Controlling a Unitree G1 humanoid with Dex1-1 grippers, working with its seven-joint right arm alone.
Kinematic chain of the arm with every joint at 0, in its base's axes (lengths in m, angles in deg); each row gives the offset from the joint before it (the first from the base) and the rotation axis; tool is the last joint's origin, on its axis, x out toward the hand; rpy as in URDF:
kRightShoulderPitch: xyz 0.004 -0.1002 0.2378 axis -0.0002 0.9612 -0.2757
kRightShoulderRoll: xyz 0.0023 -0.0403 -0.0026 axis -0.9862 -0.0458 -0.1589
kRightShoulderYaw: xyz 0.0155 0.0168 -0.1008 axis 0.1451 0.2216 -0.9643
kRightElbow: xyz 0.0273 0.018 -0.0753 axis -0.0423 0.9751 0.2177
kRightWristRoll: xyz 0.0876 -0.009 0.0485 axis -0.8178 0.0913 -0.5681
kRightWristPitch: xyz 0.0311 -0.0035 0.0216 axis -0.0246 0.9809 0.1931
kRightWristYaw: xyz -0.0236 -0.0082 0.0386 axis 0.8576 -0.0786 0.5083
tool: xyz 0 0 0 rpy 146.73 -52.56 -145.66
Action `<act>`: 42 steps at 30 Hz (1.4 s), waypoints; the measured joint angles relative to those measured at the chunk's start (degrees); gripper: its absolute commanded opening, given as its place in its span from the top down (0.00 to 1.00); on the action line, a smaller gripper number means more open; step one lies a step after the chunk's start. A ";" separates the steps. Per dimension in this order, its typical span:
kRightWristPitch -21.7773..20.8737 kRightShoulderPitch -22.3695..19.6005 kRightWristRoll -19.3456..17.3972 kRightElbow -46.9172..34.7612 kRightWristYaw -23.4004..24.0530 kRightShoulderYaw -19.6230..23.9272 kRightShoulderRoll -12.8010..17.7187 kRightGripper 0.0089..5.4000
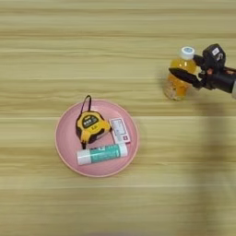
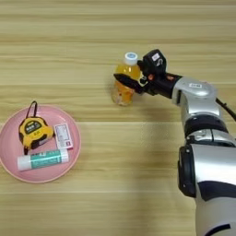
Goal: Move the objects on the table
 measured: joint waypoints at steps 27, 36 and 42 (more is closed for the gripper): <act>-1.87 -2.59 0.33 1.60 1.01 0.24 0.79 0.00; -2.28 -3.60 -0.63 -1.54 0.29 1.58 0.79 0.00; -2.55 -4.24 -2.33 -8.45 -1.53 1.69 0.75 0.00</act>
